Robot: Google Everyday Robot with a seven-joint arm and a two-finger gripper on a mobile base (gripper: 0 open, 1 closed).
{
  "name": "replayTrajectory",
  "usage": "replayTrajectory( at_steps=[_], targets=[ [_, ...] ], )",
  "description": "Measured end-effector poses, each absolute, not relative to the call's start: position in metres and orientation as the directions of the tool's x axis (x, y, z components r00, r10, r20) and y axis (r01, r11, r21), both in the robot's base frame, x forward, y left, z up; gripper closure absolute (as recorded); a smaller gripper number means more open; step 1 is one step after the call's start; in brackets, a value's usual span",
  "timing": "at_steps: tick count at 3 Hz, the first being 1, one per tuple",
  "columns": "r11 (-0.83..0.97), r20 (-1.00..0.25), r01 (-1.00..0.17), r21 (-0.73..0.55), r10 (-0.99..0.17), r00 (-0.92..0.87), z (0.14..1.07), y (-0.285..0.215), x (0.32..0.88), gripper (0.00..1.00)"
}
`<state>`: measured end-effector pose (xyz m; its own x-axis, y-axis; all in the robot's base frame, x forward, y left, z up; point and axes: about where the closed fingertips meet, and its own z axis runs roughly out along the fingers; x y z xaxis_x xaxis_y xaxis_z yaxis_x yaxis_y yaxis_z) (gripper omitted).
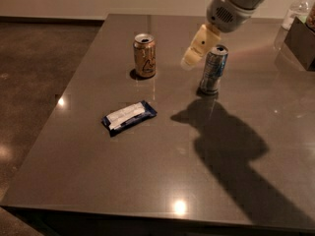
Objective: Pick orange can
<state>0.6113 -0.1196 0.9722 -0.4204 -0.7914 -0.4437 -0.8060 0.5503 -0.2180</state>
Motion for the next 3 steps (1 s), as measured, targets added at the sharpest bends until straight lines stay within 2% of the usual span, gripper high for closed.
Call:
replayTrajectory(
  at_steps=[1, 3],
  targets=[
    [0.569, -0.491, -0.797, -0.203, -0.763, -0.42, 0.965, -0.086, 0.632, 0.0],
    [0.591, -0.497, -0.789, -0.17, -0.742, -0.449, 0.934, -0.039, 0.666, 0.0]
  ],
)
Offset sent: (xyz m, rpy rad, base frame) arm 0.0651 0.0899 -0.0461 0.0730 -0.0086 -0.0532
